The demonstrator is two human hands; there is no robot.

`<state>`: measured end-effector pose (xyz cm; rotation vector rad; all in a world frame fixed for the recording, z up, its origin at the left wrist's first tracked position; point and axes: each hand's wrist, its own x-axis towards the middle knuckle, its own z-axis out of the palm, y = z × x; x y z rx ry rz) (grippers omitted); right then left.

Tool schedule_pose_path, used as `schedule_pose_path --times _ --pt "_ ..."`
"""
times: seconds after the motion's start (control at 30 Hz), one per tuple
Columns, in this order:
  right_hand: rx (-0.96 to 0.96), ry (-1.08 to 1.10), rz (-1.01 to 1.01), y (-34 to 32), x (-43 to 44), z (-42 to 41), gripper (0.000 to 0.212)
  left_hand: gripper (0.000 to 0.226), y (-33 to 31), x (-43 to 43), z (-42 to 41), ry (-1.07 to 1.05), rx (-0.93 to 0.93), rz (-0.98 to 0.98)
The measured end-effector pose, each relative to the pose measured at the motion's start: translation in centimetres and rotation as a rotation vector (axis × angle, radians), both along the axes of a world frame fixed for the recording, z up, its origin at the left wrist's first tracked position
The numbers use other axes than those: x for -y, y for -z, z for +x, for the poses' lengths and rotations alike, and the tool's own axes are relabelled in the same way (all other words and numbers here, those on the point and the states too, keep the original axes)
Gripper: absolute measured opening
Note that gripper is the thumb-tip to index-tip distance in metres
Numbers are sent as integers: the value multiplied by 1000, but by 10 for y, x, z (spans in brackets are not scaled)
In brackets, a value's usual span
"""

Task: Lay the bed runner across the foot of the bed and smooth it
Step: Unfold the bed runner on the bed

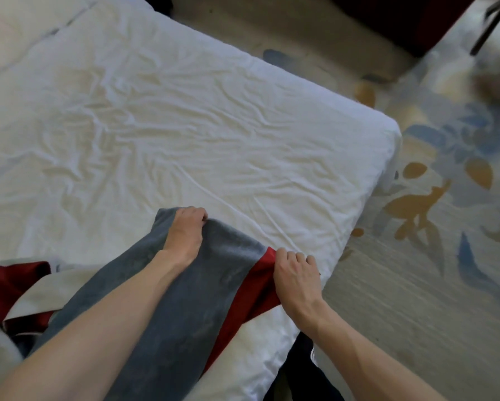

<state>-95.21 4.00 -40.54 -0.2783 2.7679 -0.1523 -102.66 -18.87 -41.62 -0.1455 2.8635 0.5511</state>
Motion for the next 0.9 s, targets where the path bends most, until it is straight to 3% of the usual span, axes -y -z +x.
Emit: schedule_pose_path --times 0.9 --pt "-124 -16 -18 -23 -215 -222 26 16 -32 -234 -210 -302 -265 53"
